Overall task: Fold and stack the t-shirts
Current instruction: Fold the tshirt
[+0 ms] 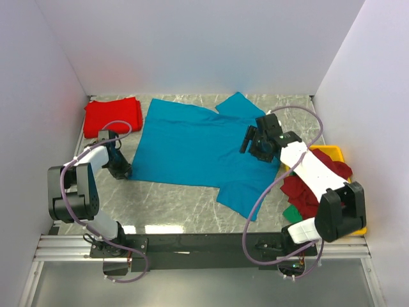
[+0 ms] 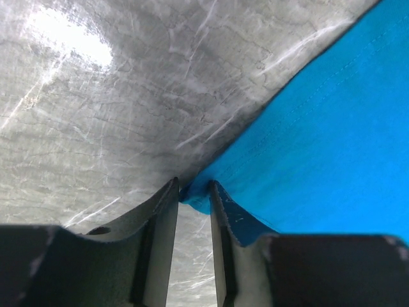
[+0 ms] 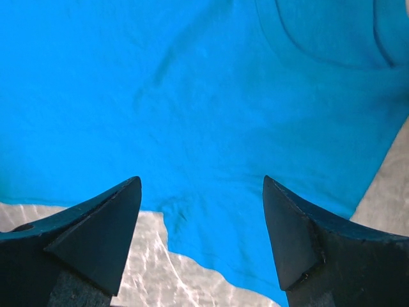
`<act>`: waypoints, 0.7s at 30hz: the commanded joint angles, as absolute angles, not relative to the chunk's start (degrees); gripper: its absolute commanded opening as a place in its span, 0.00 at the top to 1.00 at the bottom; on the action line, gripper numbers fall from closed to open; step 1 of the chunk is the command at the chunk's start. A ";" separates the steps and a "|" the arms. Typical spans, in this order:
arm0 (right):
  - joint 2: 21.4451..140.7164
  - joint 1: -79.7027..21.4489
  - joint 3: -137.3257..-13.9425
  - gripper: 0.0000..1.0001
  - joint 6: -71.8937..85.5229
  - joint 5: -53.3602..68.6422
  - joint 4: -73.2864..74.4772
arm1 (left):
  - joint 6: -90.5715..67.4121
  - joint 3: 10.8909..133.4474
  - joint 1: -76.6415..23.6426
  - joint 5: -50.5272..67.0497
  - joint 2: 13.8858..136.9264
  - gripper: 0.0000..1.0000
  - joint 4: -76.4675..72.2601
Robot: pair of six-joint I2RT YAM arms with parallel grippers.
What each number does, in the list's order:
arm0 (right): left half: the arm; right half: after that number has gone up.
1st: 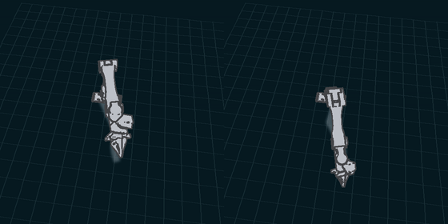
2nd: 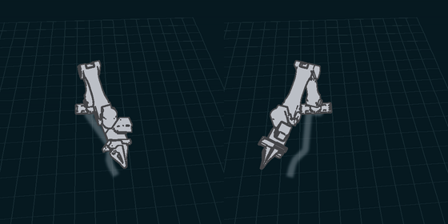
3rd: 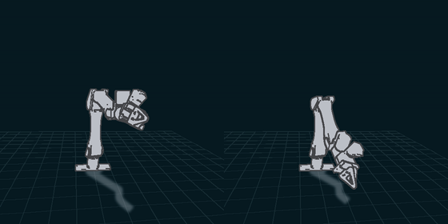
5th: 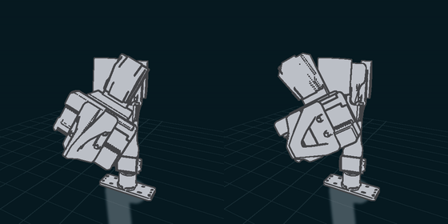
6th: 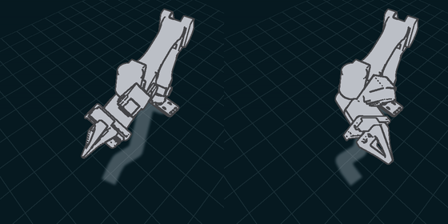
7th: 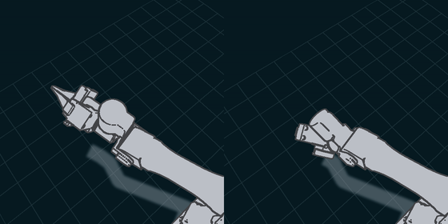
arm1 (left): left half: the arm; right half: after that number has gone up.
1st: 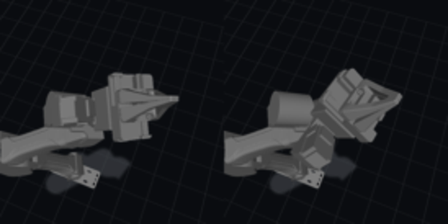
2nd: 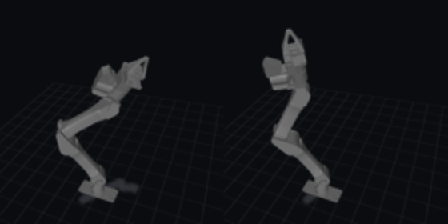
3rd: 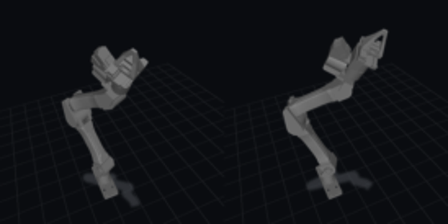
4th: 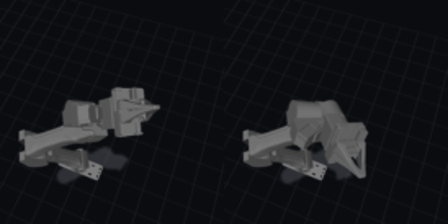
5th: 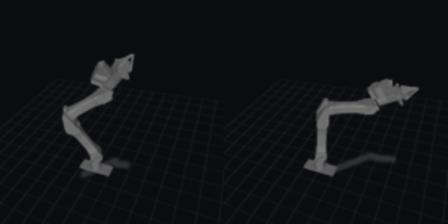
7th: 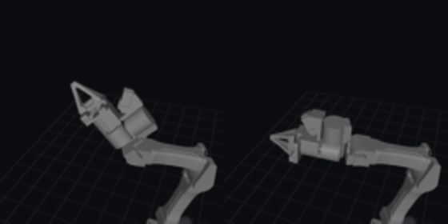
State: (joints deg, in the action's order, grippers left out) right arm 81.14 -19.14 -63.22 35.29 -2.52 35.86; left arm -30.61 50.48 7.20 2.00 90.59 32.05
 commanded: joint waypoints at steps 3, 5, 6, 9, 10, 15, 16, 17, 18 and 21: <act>76.56 -22.23 -58.46 0.18 37.26 -5.36 37.61 | -29.44 48.52 7.21 3.16 89.56 0.77 30.94; 75.07 -24.86 -56.70 0.18 37.97 -5.89 38.58 | -29.53 48.34 7.29 3.69 90.00 0.82 30.33; 74.45 -25.66 -54.43 0.18 39.10 -5.89 38.84 | -29.53 48.25 7.21 4.21 90.44 0.90 30.06; 71.20 -29.00 -48.72 0.18 42.61 -5.19 39.02 | -29.79 47.90 7.29 4.74 90.53 0.99 29.36; 69.36 -30.74 -45.82 0.18 44.54 -5.01 39.11 | -29.88 47.47 7.29 5.18 90.27 0.99 29.09; 63.64 -35.32 -39.13 0.22 49.99 -4.57 40.69 | -29.62 46.76 7.38 6.15 89.74 0.99 28.57; 61.89 -35.85 -38.24 0.25 50.79 -4.22 41.30 | -29.53 46.58 7.47 6.41 89.65 0.99 28.39; 61.18 -37.08 -36.58 0.26 52.45 -3.96 41.40 | -29.53 46.41 7.47 6.68 89.47 0.99 28.30; 60.39 -37.70 -35.78 0.27 53.43 -3.87 42.01 | -29.53 46.06 7.56 6.77 89.21 0.99 28.13; 58.02 -39.81 -33.32 0.29 57.03 -4.48 43.85 | -29.53 45.44 7.65 7.29 88.68 0.99 27.95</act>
